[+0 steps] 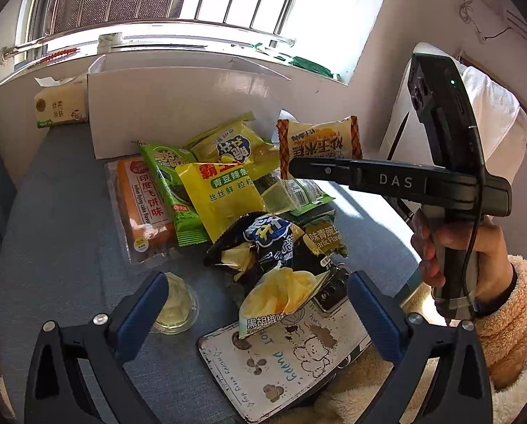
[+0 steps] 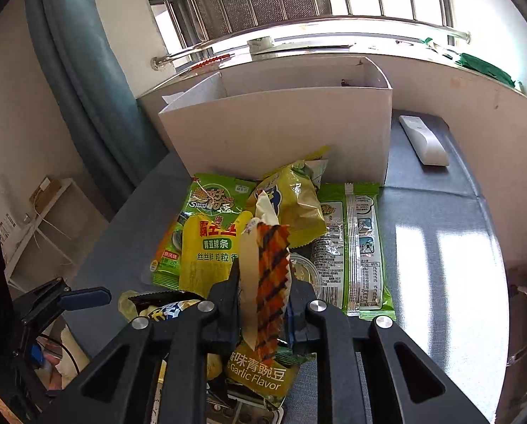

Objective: Organize snacks
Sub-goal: 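Grasp the orange-striped snack stick with the right tool while the left tool grasps the dark blue chip bag, then carry both snacks into the white box and open both tools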

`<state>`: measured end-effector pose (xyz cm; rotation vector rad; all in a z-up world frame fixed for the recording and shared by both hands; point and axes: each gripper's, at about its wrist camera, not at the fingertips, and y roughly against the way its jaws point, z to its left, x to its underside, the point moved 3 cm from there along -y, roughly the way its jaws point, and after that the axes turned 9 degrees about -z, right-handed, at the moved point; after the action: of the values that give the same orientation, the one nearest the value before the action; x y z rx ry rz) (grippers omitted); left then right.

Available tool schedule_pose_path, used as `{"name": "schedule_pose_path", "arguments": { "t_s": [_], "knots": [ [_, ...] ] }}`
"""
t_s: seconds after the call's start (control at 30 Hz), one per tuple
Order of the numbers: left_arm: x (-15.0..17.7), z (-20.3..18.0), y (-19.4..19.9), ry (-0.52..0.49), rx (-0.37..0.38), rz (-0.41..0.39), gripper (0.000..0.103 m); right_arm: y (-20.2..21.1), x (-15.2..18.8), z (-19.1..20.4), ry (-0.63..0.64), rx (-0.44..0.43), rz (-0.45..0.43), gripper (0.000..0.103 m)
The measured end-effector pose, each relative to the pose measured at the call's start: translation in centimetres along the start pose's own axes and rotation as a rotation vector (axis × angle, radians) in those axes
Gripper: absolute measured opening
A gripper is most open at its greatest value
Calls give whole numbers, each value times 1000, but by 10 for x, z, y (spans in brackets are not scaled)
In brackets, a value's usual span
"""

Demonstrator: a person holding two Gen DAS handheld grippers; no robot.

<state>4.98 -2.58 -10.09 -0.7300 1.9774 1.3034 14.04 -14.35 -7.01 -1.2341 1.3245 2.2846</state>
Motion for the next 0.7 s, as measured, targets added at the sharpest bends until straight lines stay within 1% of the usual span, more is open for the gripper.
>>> {"name": "schedule_pose_path", "arguments": {
  "t_s": [0.07,0.13,0.2,0.23,0.37,0.4,0.43,0.47,0.5,0.53,0.57,0.6,0.63,0.7],
  "knots": [
    [-3,-3,-8,-8,20,17,103,12,-5,-3,-20,-16,-28,20],
    [-7,-4,-18,-11,8,35,103,24,-8,-7,-52,-34,-55,20],
    [-11,-5,-26,-2,35,51,103,38,-8,-10,-74,-40,-82,20],
    [-13,-4,-31,6,38,61,103,44,-7,-12,-83,-39,-90,20],
    [-9,-3,-52,-14,0,125,103,66,3,-18,-115,-37,-118,20],
    [-7,-3,-56,-12,9,137,102,69,6,-19,-126,-37,-120,20],
    [-7,-2,-59,-11,22,134,101,73,10,-21,-133,-42,-118,20],
    [-8,-3,-63,0,51,138,96,75,14,-22,-137,-43,-116,20],
    [-8,-3,-63,3,59,138,86,77,18,-22,-144,-41,-112,20],
    [-8,-4,-62,-13,52,136,76,77,20,-24,-153,-41,-106,20],
    [-9,-6,-60,-33,48,134,71,77,23,-25,-161,-46,-104,20],
    [-10,-7,-57,-43,49,121,52,78,25,-26,-169,-50,-104,20],
    [-11,-6,-54,-44,47,102,46,78,27,-27,-173,-53,-101,20],
    [-14,-3,-48,-46,34,88,46,77,27,-27,-172,-51,-102,20]
  ]
}}
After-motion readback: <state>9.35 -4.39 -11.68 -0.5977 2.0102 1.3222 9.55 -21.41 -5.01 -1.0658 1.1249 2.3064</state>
